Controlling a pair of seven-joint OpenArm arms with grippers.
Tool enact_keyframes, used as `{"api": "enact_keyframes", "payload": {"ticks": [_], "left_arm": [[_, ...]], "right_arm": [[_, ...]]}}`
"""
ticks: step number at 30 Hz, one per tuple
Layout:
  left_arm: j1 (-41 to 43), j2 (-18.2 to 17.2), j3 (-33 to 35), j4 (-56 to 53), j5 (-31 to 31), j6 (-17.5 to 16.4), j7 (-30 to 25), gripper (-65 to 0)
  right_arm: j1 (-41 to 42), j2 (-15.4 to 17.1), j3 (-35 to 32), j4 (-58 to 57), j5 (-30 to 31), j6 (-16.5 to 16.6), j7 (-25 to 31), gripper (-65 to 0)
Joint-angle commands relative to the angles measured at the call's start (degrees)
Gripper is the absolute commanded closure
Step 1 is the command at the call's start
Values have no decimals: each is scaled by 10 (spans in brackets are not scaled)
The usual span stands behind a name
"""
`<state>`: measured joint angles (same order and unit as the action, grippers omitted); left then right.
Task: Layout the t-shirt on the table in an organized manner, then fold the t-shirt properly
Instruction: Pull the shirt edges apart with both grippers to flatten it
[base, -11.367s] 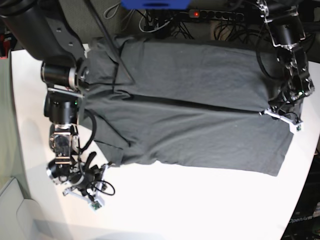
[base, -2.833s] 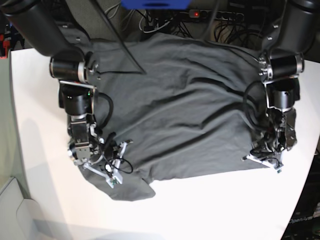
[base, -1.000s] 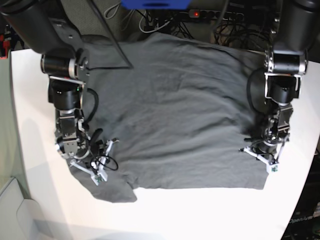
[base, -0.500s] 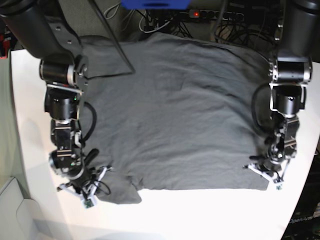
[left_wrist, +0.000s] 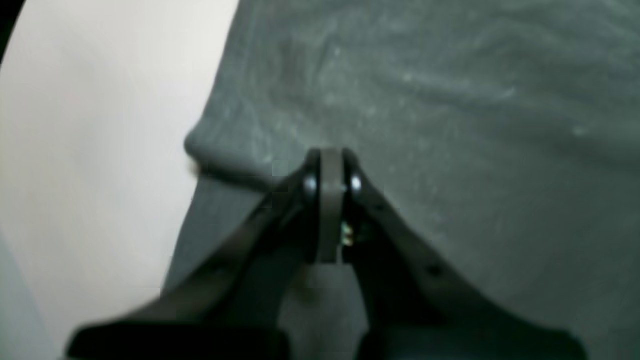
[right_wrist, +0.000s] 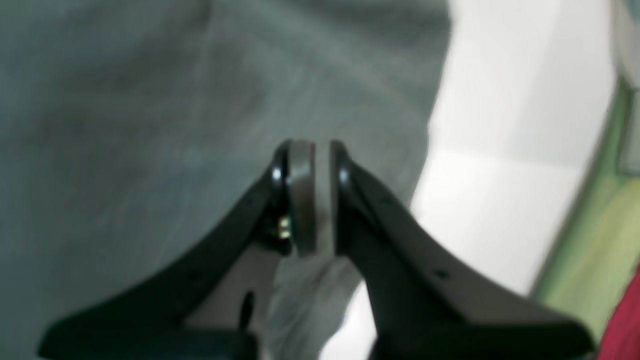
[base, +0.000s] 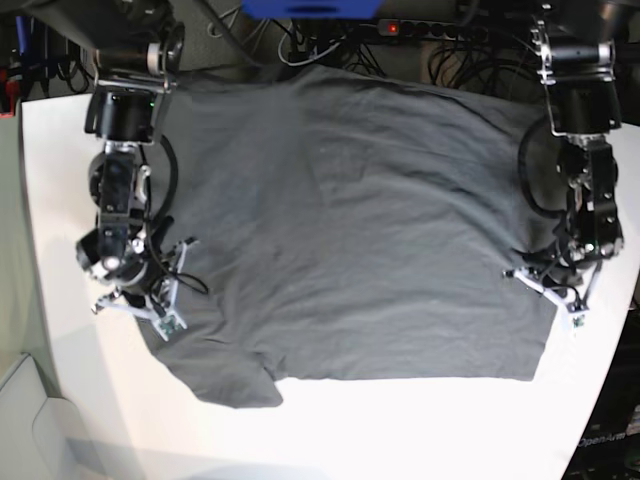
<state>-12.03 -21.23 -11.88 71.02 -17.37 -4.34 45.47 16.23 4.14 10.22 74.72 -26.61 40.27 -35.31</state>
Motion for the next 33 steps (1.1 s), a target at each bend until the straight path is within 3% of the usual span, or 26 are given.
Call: {"api": "enact_keyframes", "payload": {"ticks": [1, 9, 14, 25, 33], "left_arm": [[-1, -8, 0, 5, -1, 0, -8, 0], [14, 3, 2, -16, -1, 0, -9, 0], [14, 4, -1, -21, -1, -1, -9, 0], [-8, 4, 0, -50, -1, -2, -37, 0], [-8, 4, -1, -72, -1, -2, -42, 0]], "right_arm": [[7, 12, 2, 9, 2, -3, 8, -69], [53, 15, 2, -108, 2, -3, 31, -69], [105, 16, 37, -203, 1, -3, 71, -69], [222, 71, 43, -416, 1, -88, 168, -69], [219, 79, 44, -371, 1, -98, 170, -69]]}}
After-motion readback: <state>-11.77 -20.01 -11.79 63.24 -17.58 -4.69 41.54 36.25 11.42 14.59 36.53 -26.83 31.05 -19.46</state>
